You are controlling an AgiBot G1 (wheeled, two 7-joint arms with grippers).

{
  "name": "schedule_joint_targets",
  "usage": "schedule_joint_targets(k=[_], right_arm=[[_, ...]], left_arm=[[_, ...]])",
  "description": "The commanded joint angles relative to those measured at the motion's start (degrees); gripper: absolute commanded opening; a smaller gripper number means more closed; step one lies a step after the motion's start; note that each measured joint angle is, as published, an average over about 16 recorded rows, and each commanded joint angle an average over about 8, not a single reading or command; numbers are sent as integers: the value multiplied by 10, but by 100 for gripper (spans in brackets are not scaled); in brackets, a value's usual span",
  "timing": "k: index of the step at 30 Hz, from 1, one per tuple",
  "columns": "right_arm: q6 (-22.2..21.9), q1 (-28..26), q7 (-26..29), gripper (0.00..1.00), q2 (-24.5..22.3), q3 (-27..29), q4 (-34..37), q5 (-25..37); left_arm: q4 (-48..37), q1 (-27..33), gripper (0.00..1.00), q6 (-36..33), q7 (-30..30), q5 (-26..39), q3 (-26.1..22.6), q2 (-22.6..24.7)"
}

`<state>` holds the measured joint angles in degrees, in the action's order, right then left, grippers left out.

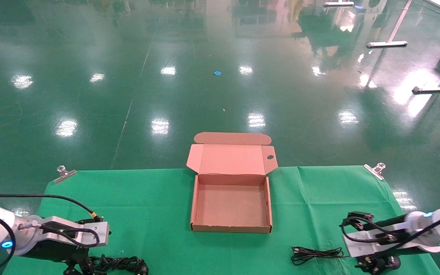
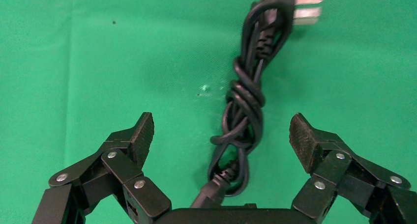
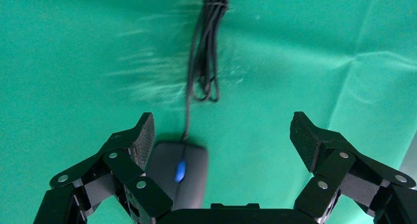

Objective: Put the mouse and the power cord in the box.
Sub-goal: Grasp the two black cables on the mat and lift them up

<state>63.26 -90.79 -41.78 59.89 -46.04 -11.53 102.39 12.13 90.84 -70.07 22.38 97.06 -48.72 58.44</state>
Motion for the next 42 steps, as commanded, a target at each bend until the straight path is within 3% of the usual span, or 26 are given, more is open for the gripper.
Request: schedule_joint_targets(k=[1,13,14,16,17,21,23,24,25,42], right_arm=[[-21,-1,-11,100,15,-1,19,3],[-65,6,-49,100,59,8,78,-10],[-67,7,-51,96,61,9,81,-12],[-72,8,-55,75,64,11,86,-14],[-74,9,-57,62,66,12,89,-16],[-81,11,-60,12,69,15,97,-21],[-83,12,-60,0,69,17,101,-23],[-84,12,-61,0,69,17,103,-24],[-84,12,-61,0,69,18,104,-24],[-82,12,-61,0,68,17,100,-23]], left_arm=[[-19,2,100,19,10,7,-3,11],[-76,0,100,40,51,12,-7,38],[-78,0,100,41,54,12,-7,40],[-83,0,100,42,60,14,-8,44],[-85,0,92,42,62,14,-8,45],[-91,-1,42,44,72,18,-11,51],[-93,-1,17,45,75,19,-12,52],[-94,-1,5,45,76,20,-12,53],[-95,-1,0,46,76,20,-12,53],[-92,-1,0,44,74,19,-12,52]])
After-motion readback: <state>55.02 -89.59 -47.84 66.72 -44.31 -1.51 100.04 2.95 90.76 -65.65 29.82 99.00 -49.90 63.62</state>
